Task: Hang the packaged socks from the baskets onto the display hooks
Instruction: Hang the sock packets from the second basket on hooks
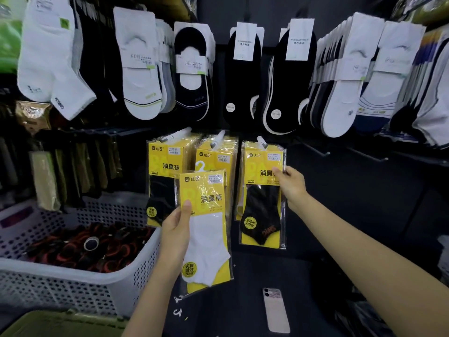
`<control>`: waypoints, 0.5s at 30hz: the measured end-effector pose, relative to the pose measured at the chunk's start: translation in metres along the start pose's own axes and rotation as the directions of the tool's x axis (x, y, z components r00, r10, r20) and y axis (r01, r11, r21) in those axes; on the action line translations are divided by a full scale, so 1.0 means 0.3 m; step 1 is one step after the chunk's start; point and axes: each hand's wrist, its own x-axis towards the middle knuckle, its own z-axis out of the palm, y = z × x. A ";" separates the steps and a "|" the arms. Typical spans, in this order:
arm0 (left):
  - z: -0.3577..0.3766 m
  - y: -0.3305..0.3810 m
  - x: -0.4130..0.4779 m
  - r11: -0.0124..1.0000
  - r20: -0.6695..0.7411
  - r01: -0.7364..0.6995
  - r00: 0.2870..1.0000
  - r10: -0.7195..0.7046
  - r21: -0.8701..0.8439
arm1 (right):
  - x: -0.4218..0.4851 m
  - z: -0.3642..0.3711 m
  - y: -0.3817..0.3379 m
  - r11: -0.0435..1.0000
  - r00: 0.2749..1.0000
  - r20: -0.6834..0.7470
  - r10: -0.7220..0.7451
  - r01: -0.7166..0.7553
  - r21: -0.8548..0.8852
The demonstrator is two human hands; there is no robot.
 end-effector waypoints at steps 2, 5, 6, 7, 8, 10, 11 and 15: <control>0.008 0.000 -0.001 1.000 -0.006 0.015 1.000 -0.014 0.009 | 0.022 0.010 0.028 0.999 0.996 -0.085 0.032 -0.031 0.013; 0.014 -0.005 -0.003 0.999 0.013 0.048 0.999 -0.048 -0.002 | 0.040 0.007 0.069 0.998 0.983 -0.171 0.064 -0.062 0.019; 0.016 -0.005 -0.004 0.999 0.015 0.049 0.999 -0.048 -0.005 | 0.041 0.001 0.086 0.998 0.979 -0.192 0.071 -0.069 0.015; 0.018 -0.005 -0.005 0.999 0.016 0.045 0.999 -0.045 -0.007 | 0.040 -0.008 0.104 0.997 0.974 -0.215 0.079 -0.079 0.007; 0.020 -0.005 -0.006 0.999 0.019 0.041 0.999 -0.041 -0.011 | 0.037 -0.017 0.124 0.995 0.967 -0.238 0.093 -0.096 0.001; 0.024 -0.003 -0.008 0.999 0.027 0.047 0.999 -0.046 -0.026 | 0.019 -0.038 0.155 0.992 0.959 -0.254 0.124 -0.127 0.002; 0.027 -0.003 -0.009 0.998 0.038 0.052 0.998 -0.050 -0.035 | 0.004 -0.045 0.166 0.991 0.965 -0.229 0.128 -0.130 0.004; 0.054 -0.008 -0.020 0.996 0.106 0.071 0.992 -0.065 -0.046 | -0.107 -0.031 0.150 0.996 0.995 0.053 0.087 -0.088 0.022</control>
